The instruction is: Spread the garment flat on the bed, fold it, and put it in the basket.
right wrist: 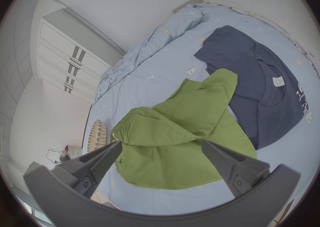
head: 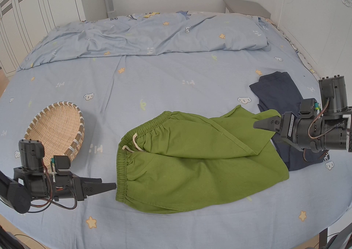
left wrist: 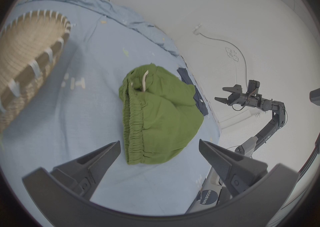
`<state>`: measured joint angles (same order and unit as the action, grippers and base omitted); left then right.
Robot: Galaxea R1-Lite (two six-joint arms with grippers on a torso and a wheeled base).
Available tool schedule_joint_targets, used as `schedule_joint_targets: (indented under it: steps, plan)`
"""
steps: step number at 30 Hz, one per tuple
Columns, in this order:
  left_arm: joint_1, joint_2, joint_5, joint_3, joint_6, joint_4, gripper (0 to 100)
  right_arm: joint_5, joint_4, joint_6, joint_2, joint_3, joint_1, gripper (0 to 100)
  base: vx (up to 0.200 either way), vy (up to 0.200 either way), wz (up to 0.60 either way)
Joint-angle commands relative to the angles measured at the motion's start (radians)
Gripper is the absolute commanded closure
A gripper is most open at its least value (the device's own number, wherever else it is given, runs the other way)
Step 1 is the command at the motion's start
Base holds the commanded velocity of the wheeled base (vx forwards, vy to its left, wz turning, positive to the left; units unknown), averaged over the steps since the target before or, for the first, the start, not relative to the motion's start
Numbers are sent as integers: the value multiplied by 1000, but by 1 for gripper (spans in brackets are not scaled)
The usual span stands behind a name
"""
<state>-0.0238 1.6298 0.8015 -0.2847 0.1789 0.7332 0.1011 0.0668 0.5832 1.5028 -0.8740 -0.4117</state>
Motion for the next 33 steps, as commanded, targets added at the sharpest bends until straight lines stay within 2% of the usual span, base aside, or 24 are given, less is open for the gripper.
schedule_joint_targets:
  steps: [1, 10, 25, 33]
  plan:
    - [-13, 271, 31, 39, 2, 112, 0, 11, 30, -2, -22, 50, 36, 0, 0, 0, 0]
    - [-79, 285, 30, 12, 97, 115, 0, 12, 33, 0, -10, 49, 42, 0, 0, 0, 0]
    - [-73, 341, 21, -8, 99, 143, 0, 11, 33, 0, -9, 49, 40, 0, 0, 0, 0]
    - [-82, 418, 22, 1, 255, 359, 0, 12, 33, 1, -9, 49, 42, 0, 0, 0, 0]
